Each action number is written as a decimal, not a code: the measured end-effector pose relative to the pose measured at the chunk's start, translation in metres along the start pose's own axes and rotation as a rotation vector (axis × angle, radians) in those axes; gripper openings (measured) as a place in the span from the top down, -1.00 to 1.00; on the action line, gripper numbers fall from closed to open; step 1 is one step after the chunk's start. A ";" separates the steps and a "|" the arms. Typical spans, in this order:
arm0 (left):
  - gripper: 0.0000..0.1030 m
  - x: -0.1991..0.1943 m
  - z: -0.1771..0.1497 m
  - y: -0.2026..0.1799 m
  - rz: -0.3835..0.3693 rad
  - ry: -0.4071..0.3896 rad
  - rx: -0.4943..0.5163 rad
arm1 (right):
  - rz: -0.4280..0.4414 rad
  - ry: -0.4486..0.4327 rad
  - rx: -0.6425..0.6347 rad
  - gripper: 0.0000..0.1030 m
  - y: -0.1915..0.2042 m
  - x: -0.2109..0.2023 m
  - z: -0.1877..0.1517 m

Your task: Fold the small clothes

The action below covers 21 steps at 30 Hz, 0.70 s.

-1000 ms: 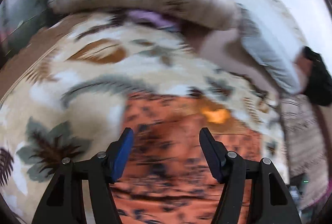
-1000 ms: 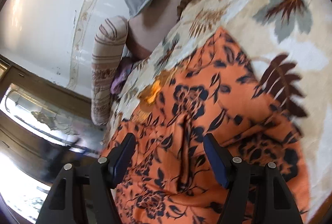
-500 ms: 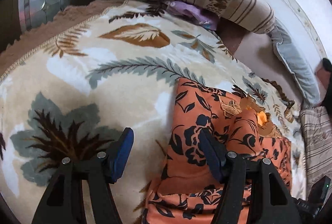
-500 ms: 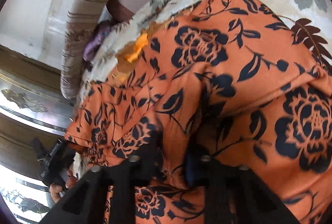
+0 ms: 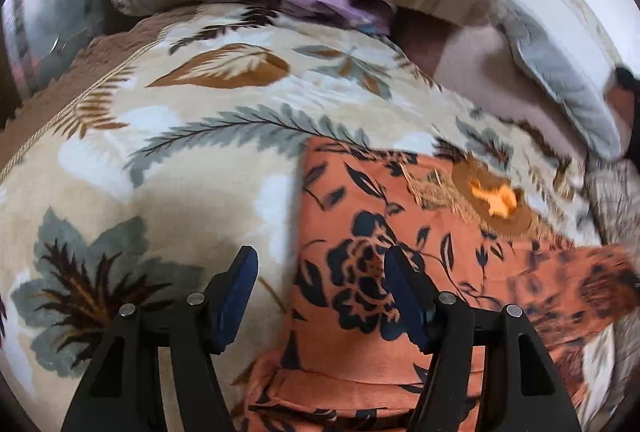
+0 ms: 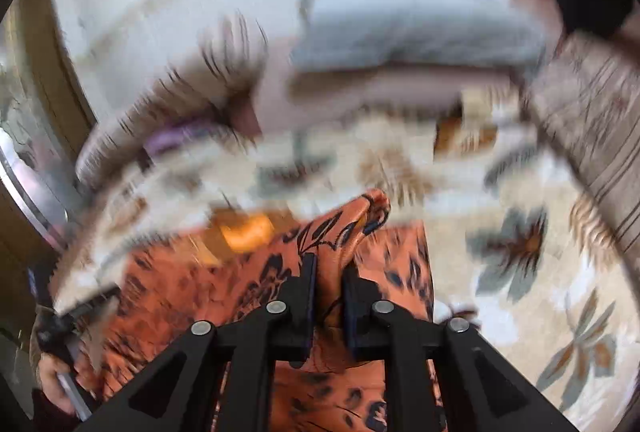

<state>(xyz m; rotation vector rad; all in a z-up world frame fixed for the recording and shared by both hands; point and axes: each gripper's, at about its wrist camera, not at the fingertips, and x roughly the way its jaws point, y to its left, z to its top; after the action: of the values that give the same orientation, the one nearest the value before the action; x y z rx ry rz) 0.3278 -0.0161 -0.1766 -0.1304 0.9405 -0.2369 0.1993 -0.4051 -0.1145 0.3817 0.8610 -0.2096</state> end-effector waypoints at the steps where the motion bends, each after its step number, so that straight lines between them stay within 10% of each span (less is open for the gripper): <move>1: -0.29 0.001 -0.001 -0.004 0.013 0.002 0.022 | -0.017 0.082 0.045 0.69 -0.014 0.020 -0.005; 4: -0.29 0.001 -0.003 -0.008 0.024 0.010 0.054 | -0.040 0.243 0.221 0.65 -0.056 0.062 -0.031; 7: -0.29 0.000 -0.003 -0.008 0.006 0.017 0.054 | 0.036 0.178 0.352 0.61 -0.079 0.052 -0.047; 11: -0.29 -0.002 -0.003 -0.010 0.006 0.014 0.055 | -0.084 0.067 0.268 0.52 -0.075 0.023 -0.048; 16: -0.29 0.000 -0.007 -0.021 0.043 0.013 0.117 | -0.006 -0.045 0.142 0.52 -0.040 0.007 -0.035; 21: -0.41 0.019 -0.013 -0.018 0.101 0.093 0.141 | -0.032 0.088 0.123 0.52 -0.031 0.054 -0.044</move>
<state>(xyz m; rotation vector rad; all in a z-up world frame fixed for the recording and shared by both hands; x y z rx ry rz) 0.3251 -0.0382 -0.1951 0.0579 1.0165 -0.2166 0.1933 -0.4172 -0.1897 0.4950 0.9434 -0.2781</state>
